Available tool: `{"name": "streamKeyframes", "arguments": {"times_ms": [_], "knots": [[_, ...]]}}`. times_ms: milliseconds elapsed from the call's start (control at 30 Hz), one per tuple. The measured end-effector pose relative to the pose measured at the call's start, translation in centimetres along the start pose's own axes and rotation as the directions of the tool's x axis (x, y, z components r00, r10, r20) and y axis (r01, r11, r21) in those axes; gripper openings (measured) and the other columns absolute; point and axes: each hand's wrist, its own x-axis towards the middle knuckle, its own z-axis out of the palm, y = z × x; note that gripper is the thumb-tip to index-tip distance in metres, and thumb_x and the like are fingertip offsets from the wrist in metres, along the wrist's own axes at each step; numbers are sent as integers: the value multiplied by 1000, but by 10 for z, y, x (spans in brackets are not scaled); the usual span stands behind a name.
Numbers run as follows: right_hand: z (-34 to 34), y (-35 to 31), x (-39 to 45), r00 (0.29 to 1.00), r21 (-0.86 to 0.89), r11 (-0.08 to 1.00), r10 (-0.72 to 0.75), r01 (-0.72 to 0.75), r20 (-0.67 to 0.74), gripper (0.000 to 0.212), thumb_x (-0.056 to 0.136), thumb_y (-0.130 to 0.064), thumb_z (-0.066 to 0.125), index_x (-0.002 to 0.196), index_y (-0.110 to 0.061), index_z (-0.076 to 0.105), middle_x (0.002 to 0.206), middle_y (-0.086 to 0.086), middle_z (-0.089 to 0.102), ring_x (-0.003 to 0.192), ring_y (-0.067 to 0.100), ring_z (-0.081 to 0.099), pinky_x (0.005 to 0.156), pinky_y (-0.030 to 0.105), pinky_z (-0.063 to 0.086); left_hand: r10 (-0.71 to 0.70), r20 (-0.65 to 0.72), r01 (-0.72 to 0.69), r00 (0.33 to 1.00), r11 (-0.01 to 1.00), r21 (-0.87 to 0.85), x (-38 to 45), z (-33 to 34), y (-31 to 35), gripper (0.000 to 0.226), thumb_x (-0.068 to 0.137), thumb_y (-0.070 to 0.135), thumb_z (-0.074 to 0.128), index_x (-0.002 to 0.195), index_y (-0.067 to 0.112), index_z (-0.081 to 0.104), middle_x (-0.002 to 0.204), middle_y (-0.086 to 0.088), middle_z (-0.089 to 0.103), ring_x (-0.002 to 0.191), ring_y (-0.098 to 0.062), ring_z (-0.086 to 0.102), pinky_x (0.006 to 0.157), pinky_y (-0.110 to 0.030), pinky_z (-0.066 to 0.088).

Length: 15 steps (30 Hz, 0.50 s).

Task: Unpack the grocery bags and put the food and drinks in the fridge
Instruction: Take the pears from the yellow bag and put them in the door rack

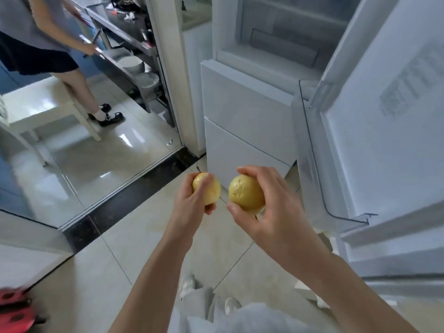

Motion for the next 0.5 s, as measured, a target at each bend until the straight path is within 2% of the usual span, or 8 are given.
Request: {"name": "streamKeyframes", "arguments": {"times_ms": [100,167,300,400,500], "knots": [[-3,-8,35,989,-85,995,-64,53,-133,50,78,-23,76,122,-21,53,114,-8,51,97,-4,48,82,-3,32,35,99,-36,995,999,8,41,12,26,16,97,29,56,103,14,61,77,1,60,55,-9,54,60,-34,42],[-5,-10,57,977,-111,993,-48,25,-208,49,77,-22,76,121,-22,54,115,-8,52,97,-3,49,85,-1,33,85,185,-92,979,995,27,65,20,45,17,96,27,57,103,13,61,75,2,59,55,-9,54,59,-34,42],[-10,-12,87,926,-132,985,54,-110,-374,45,79,-24,73,120,-24,55,114,-11,51,101,-6,48,86,1,33,149,387,-196,910,977,85,108,34,82,21,95,27,58,107,11,60,80,-3,59,55,-13,53,55,-28,44],[-11,-11,97,863,-132,966,130,-220,-488,45,79,-20,73,120,-25,56,112,-12,52,101,-7,49,85,1,32,154,529,-254,834,960,121,136,45,101,24,92,24,64,111,11,59,89,-8,60,57,-17,57,51,-21,48],[-12,-7,98,793,-154,928,193,-338,-578,46,78,-17,75,120,-25,56,112,-11,52,100,-5,50,84,1,33,125,628,-282,768,947,156,156,60,107,35,85,26,72,111,15,53,100,-10,63,56,-17,60,52,-21,50]]}}
